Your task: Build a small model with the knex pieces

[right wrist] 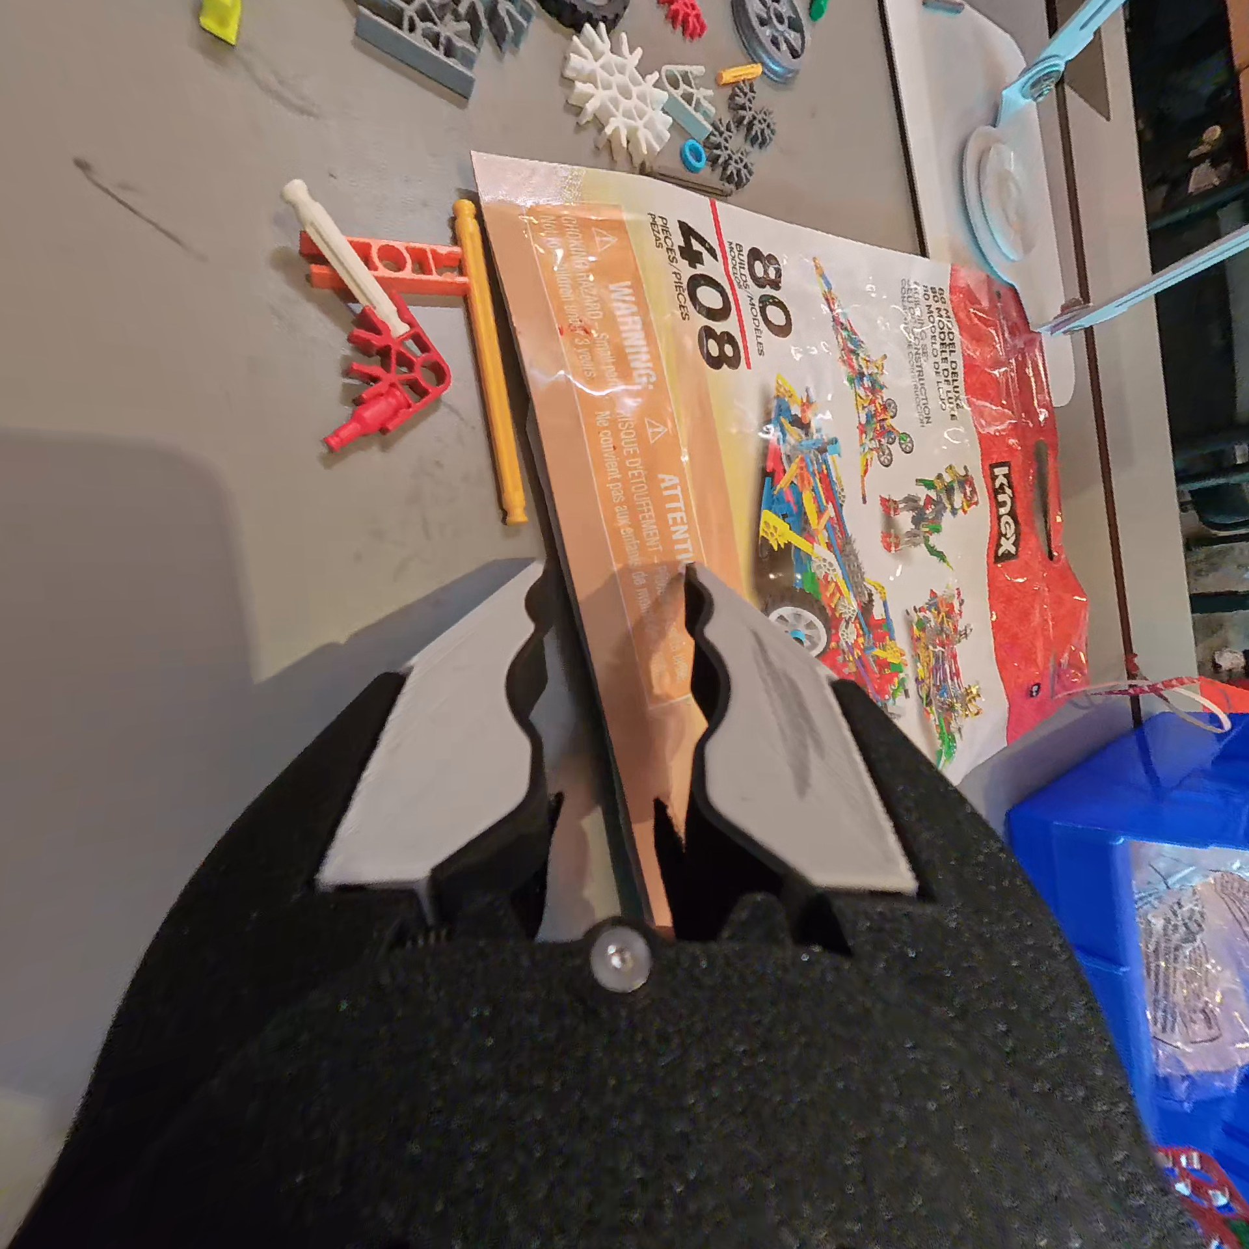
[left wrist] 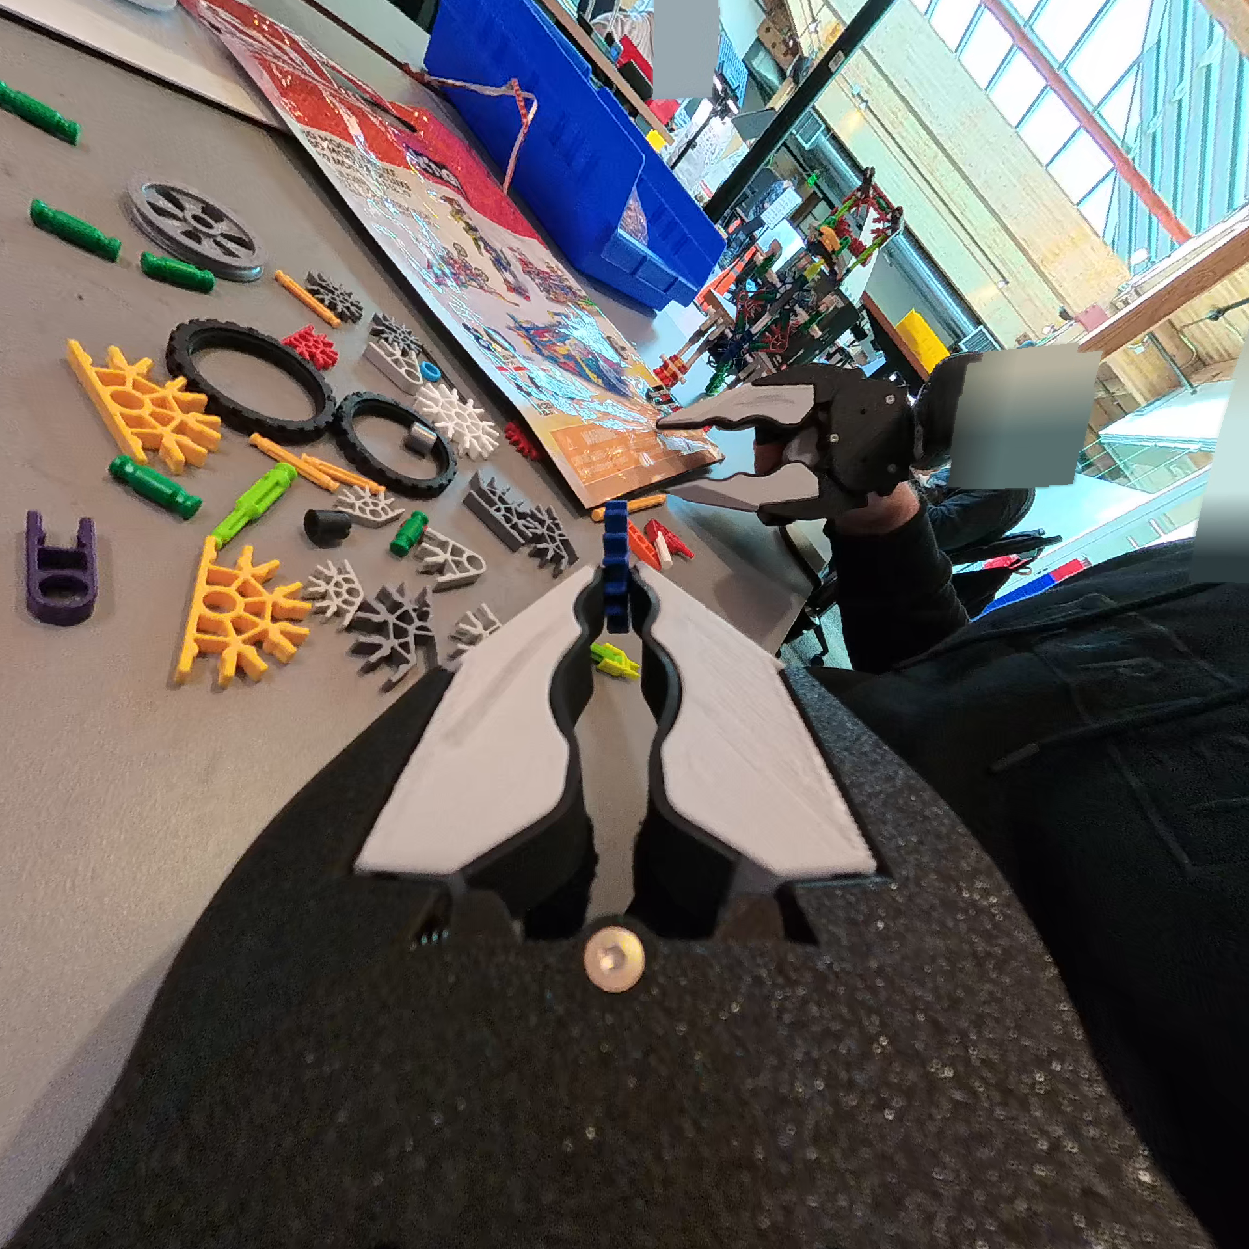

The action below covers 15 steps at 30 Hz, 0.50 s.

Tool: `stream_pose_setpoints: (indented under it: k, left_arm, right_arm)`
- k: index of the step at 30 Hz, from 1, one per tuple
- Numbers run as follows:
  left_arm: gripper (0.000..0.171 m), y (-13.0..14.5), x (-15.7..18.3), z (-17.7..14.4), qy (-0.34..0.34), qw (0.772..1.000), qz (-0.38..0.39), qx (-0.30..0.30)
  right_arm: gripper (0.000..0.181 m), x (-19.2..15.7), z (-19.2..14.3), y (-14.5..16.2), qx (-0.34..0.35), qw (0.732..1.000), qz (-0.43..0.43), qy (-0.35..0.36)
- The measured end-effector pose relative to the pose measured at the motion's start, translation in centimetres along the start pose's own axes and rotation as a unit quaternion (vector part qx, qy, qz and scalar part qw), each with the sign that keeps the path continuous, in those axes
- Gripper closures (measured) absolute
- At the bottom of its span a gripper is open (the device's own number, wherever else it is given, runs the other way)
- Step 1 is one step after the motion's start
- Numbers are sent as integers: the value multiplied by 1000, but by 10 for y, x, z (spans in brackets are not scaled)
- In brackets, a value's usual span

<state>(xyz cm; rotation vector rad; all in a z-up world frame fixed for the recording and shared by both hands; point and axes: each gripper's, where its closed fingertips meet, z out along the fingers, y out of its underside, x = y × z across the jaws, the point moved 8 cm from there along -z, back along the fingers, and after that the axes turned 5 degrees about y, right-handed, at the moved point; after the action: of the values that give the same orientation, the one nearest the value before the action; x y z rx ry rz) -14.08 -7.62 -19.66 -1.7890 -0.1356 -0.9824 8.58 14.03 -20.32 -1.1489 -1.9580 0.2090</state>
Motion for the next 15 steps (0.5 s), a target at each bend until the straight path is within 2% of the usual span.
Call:
stream_pose_setpoints:
  k: [15]
  left_arm:
    - [167,0,-2,2,-9,1000,-8,-9]
  right_arm:
    - [155,-1,0,2,28,999,-1,17]
